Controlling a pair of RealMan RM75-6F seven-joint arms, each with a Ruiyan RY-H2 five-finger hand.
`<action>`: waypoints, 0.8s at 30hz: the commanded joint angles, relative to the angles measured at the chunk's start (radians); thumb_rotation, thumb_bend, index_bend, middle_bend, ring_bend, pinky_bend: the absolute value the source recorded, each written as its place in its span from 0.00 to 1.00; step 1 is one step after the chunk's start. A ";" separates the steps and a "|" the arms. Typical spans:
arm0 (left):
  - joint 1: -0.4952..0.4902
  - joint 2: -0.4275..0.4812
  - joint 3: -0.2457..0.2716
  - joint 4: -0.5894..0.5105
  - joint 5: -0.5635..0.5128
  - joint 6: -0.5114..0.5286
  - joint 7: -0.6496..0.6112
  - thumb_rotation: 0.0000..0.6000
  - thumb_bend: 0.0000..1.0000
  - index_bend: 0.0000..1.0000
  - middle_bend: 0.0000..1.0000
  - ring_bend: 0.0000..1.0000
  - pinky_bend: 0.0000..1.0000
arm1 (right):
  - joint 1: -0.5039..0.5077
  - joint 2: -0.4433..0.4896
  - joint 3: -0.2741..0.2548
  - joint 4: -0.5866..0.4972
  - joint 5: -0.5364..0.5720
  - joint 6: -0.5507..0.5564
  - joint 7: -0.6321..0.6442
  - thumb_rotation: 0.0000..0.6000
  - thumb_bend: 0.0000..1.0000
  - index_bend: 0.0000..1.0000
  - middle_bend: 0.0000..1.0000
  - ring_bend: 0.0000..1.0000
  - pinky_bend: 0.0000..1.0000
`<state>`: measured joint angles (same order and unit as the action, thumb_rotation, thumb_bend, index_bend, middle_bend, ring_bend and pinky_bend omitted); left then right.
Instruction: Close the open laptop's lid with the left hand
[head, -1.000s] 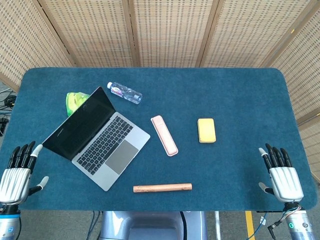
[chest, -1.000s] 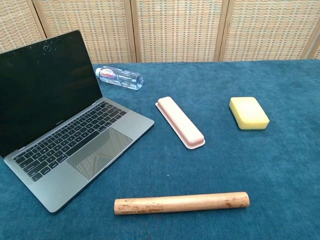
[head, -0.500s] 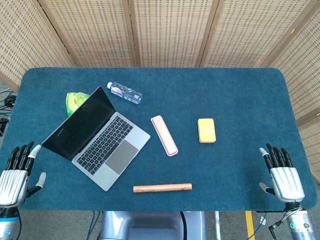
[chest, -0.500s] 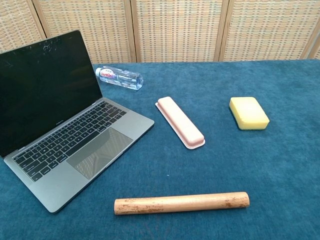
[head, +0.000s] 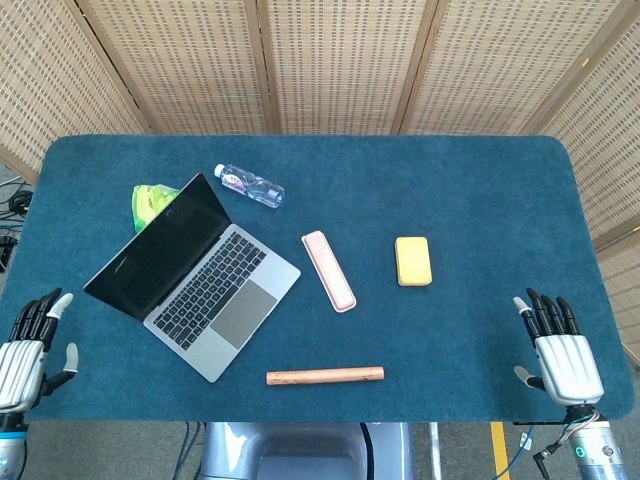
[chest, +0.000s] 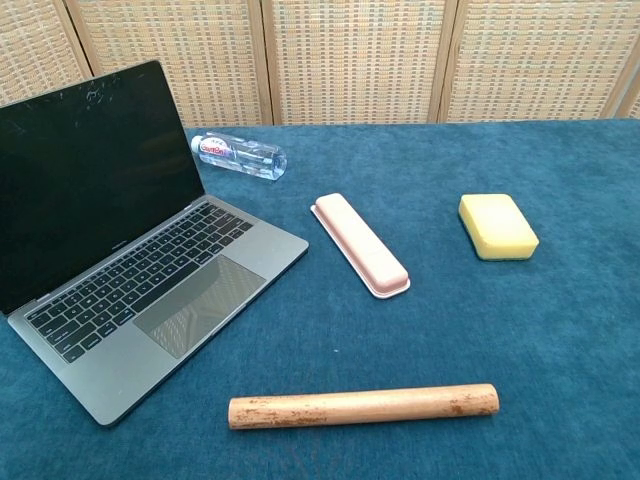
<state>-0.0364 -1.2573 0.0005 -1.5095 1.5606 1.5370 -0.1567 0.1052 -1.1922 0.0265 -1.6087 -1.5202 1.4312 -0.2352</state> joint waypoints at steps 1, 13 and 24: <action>-0.018 -0.017 -0.012 0.029 -0.022 -0.035 -0.065 1.00 0.64 0.00 0.00 0.00 0.00 | 0.000 0.001 0.001 0.000 0.000 0.000 0.005 1.00 0.10 0.00 0.00 0.00 0.00; -0.045 -0.051 -0.018 0.077 -0.020 -0.066 -0.167 1.00 0.73 0.00 0.00 0.00 0.00 | 0.001 0.004 0.000 0.000 -0.003 -0.001 0.014 1.00 0.10 0.00 0.00 0.00 0.00; -0.053 -0.081 -0.025 0.130 -0.015 -0.057 -0.261 1.00 0.73 0.00 0.00 0.00 0.00 | 0.001 0.006 -0.003 -0.002 -0.010 0.001 0.020 1.00 0.10 0.00 0.00 0.00 0.00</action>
<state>-0.0892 -1.3319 -0.0220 -1.3867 1.5419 1.4723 -0.4066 0.1061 -1.1867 0.0235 -1.6103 -1.5304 1.4323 -0.2153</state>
